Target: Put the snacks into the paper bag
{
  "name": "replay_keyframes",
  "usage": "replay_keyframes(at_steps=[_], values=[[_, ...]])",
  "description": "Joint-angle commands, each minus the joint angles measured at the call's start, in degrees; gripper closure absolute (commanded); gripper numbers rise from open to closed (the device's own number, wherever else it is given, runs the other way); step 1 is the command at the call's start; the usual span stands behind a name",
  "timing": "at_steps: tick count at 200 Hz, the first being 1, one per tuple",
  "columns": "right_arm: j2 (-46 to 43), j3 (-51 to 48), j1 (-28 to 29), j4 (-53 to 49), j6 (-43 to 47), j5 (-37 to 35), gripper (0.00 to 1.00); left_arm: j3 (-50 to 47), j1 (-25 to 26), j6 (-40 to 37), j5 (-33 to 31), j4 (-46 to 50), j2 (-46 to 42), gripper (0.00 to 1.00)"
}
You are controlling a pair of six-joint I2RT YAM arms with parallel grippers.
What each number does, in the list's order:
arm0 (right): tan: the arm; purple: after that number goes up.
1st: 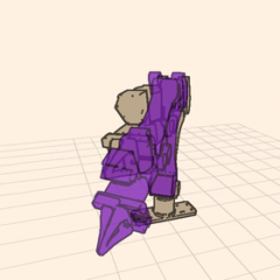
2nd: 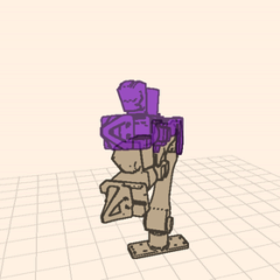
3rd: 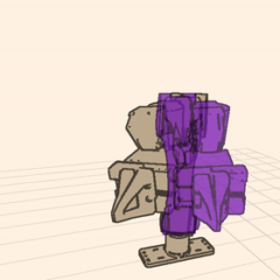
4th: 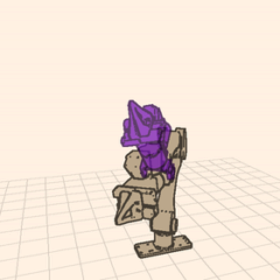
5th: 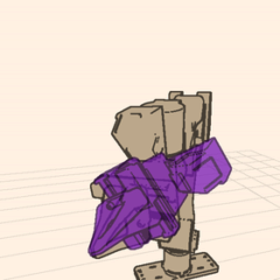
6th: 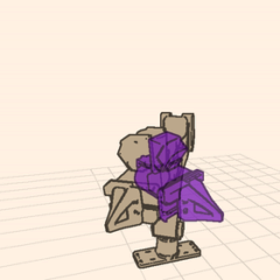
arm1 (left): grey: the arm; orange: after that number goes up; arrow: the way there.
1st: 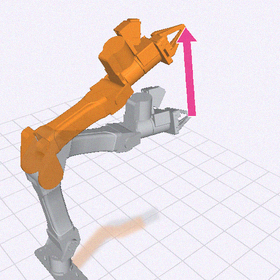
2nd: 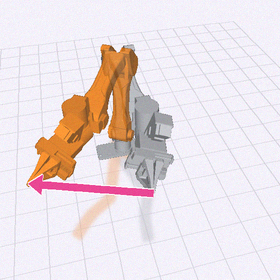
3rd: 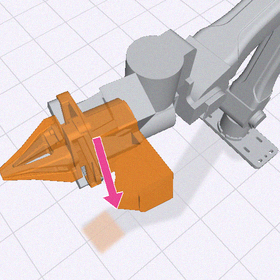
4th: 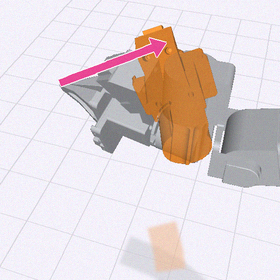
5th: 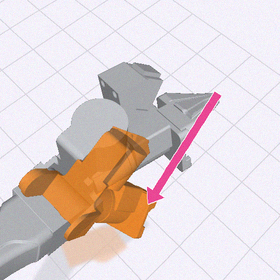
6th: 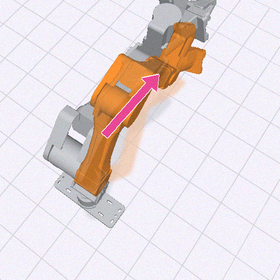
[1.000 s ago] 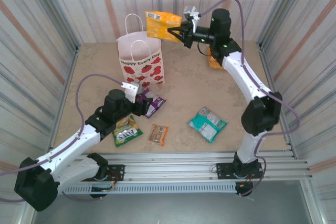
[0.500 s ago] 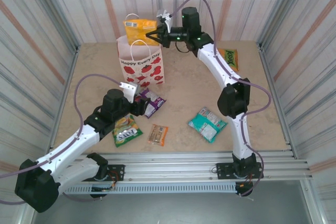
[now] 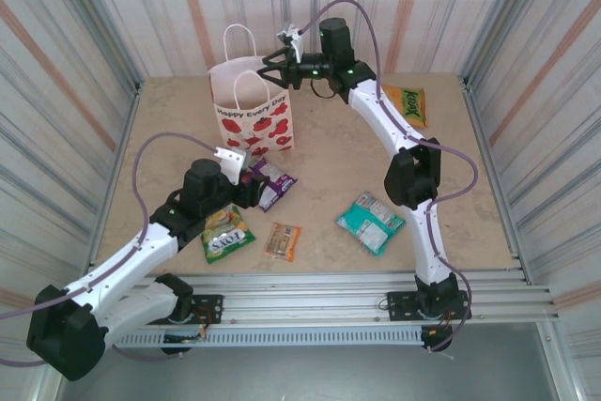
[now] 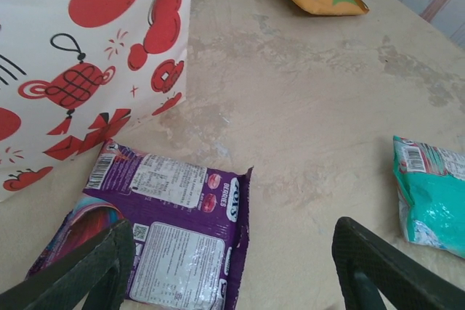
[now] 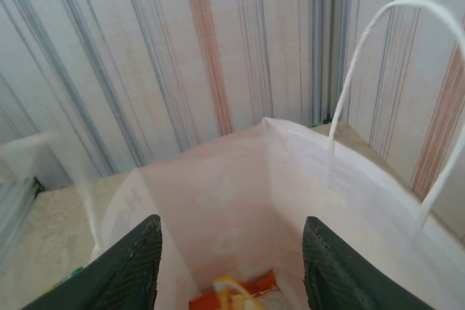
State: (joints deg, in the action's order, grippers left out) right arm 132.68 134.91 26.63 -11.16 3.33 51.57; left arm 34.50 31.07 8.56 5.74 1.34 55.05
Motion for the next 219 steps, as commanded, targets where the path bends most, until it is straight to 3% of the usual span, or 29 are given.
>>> replay_keyframes(at_steps=[1,40,84,116,172,219], values=[[-3.9,1.5,-1.1,-4.8,-2.4,-2.5,0.46,2.2,-0.6,-0.7,2.3,0.9,-0.5,0.26],[-12.3,-7.7,-3.2,-8.9,-7.8,-7.1,0.43,6.3,-0.5,2.5,5.5,3.8,2.9,0.28],[-29.0,-31.9,-6.0,-7.7,-12.7,-13.9,0.43,11.6,4.6,4.6,8.3,6.7,9.9,0.29],[-42.1,-49.2,-9.6,-8.5,-24.4,-14.3,0.39,17.2,8.9,5.2,11.6,8.7,18.7,0.3],[-65.8,-74.5,-15.4,-20.1,-35.3,-18.4,0.33,28.0,15.8,10.4,18.7,10.0,36.4,0.31],[-79.6,-84.1,-20.0,-36.5,-39.7,-21.0,0.29,36.2,17.1,14.5,24.3,9.0,48.7,0.33]])
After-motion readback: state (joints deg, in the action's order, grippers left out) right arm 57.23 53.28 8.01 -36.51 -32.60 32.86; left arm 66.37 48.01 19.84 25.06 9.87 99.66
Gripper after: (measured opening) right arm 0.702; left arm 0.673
